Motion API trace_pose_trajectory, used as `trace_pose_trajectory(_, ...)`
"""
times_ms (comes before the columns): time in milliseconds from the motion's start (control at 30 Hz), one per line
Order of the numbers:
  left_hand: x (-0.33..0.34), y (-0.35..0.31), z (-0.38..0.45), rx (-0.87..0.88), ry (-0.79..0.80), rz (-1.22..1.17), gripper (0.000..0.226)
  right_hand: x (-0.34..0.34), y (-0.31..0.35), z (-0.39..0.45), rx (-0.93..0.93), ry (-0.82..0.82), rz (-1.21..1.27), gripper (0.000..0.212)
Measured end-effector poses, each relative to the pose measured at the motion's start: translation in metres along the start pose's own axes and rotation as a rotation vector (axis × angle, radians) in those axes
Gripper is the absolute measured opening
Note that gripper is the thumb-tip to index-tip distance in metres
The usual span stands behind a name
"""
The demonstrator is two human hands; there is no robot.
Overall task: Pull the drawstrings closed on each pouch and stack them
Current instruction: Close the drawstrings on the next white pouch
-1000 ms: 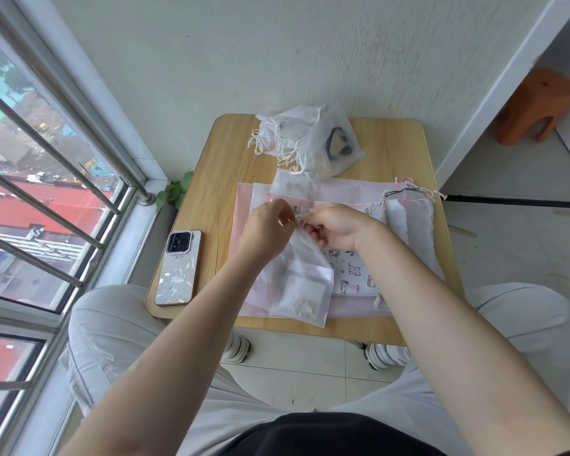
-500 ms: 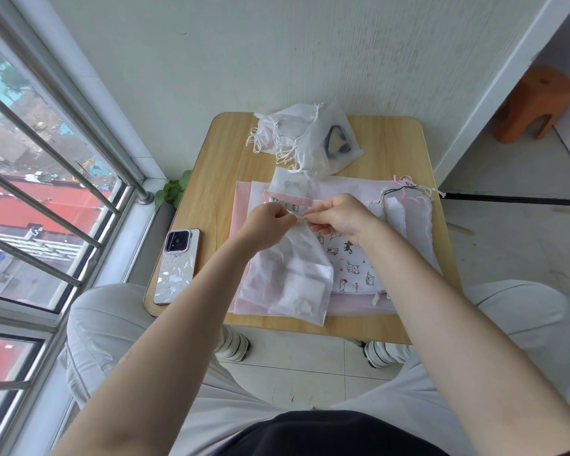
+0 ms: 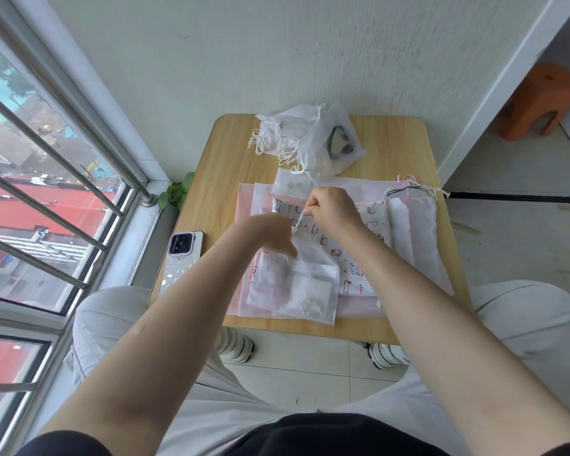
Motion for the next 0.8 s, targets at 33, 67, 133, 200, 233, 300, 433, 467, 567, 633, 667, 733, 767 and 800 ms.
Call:
trace_pose_trajectory(33,-0.001,0.0,0.002,-0.021,-0.019,0.021,0.033,0.0,-0.001,0.001,0.001,0.009,0.017,0.007)
trace_pose_trajectory(67,-0.001,-0.001,0.004,-0.039,-0.058,0.029,0.033,-0.002,-0.002,0.0,0.004,0.022,0.04,0.007)
trace_pose_trajectory(133,-0.005,0.003,0.008,-0.056,-0.201,0.006,0.03,-0.008,-0.003,0.002,0.013,0.056,0.103,0.007)
trace_pose_trajectory(200,-0.007,0.007,0.014,-0.035,-0.351,-0.114,0.026,-0.013,-0.004,0.004,0.017,0.092,0.148,0.006)
trace_pose_trajectory(233,-0.007,0.007,0.018,-0.014,-0.374,-0.17,0.029,-0.016,-0.005,0.005,0.023,0.105,0.163,0.006)
trace_pose_trajectory(300,-0.007,0.007,0.025,0.014,-0.358,-0.172,0.035,-0.019,-0.004,0.008,0.034,0.102,0.186,0.004)
trace_pose_trajectory(433,-0.017,0.011,0.036,-0.018,-0.355,-0.195,0.029,-0.031,-0.002,0.02,0.112,0.204,0.145,0.032)
trace_pose_trajectory(467,-0.022,0.013,0.038,-0.038,-0.37,-0.209,0.032,-0.036,-0.001,0.023,0.164,0.261,0.122,0.046)
trace_pose_trajectory(567,-0.039,0.023,0.048,-0.138,-0.469,-0.438,0.036,-0.051,-0.003,0.041,0.211,0.251,-0.078,0.052)
trace_pose_trajectory(633,-0.053,0.029,0.056,-0.218,-0.559,-0.691,0.031,-0.064,-0.001,0.058,0.16,0.028,-0.175,0.033)
trace_pose_trajectory(667,-0.061,0.031,0.061,-0.258,-0.608,-0.819,0.028,-0.069,0.0,0.067,0.136,-0.072,-0.185,0.031)
trace_pose_trajectory(733,-0.079,0.033,0.073,-0.314,-0.681,-1.079,0.026,-0.078,0.003,0.086,0.075,-0.167,-0.199,0.033)
trace_pose_trajectory(767,-0.088,0.033,0.081,-0.327,-0.699,-1.196,0.023,-0.079,0.003,0.096,0.042,-0.186,-0.2,0.036)
trace_pose_trajectory(800,-0.095,0.035,0.089,-0.337,-0.704,-1.297,0.021,-0.079,0.003,0.106,0.01,-0.195,-0.192,0.041)
Point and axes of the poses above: each hand's wrist, its own z-axis towards the middle knuckle, its own x-axis out of the palm, y = z × x, the point moved 1 cm from there along z, towards the middle knuckle, and after that the axes turned 9 degrees about z, right-handed, at the moved point
